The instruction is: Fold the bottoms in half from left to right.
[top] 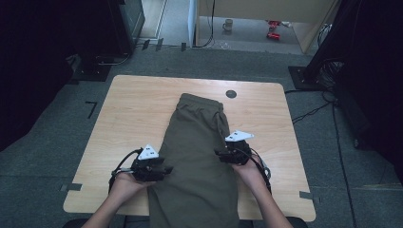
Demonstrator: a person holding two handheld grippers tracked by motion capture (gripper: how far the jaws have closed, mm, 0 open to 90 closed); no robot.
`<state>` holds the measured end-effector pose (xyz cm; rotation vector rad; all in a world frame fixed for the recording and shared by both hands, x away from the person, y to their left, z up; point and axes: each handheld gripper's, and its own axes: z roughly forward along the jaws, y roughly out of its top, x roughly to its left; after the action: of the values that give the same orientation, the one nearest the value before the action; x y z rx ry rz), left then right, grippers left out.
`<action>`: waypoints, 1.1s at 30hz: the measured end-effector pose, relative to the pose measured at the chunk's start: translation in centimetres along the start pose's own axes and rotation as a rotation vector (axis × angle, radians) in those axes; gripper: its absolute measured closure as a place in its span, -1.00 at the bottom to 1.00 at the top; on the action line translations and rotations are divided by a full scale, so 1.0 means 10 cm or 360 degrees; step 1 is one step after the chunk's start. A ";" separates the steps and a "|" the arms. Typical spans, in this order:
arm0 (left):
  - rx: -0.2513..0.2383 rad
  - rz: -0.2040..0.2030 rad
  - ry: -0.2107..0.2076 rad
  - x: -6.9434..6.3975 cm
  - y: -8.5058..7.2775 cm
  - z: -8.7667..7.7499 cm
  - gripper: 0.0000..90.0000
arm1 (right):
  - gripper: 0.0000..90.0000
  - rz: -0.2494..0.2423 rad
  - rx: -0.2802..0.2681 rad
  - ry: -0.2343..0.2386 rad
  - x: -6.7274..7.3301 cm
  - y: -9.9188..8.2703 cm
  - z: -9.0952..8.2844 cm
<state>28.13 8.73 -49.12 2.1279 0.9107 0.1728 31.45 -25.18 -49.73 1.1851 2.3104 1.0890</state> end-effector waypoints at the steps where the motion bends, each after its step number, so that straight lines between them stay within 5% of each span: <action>1: -0.0016 0.0000 -0.0003 0.02 0.02 -0.01 0.06 | -0.09 0.0012 -0.0007 0.0001 -0.01 0.01 -0.01; 11: -0.0107 0.0021 0.0011 0.29 0.19 0.01 0.09 | -0.13 0.0091 -0.0079 -0.0040 -0.15 0.13 -0.02; 14: -0.0070 0.0026 0.0056 0.37 0.30 0.05 0.02 | -0.15 0.0119 -0.0058 -0.0034 -0.22 0.20 0.01; 19: -0.0009 -0.0035 -0.0020 0.56 0.49 0.14 0.03 | -0.15 0.0144 -0.0037 -0.0024 -0.32 0.27 0.06; 29: -0.0034 0.0008 0.0008 0.81 0.78 0.31 -0.01 | -0.12 0.0192 -0.0034 -0.0074 -0.55 0.45 0.15; 33: -0.0034 -0.0021 -0.0017 0.92 0.95 0.35 -0.01 | -0.13 0.0207 -0.0033 -0.0085 -0.64 0.55 0.20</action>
<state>41.50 8.58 -46.21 2.1007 0.9128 0.1637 39.43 -27.31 -47.25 1.3558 2.2034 1.1081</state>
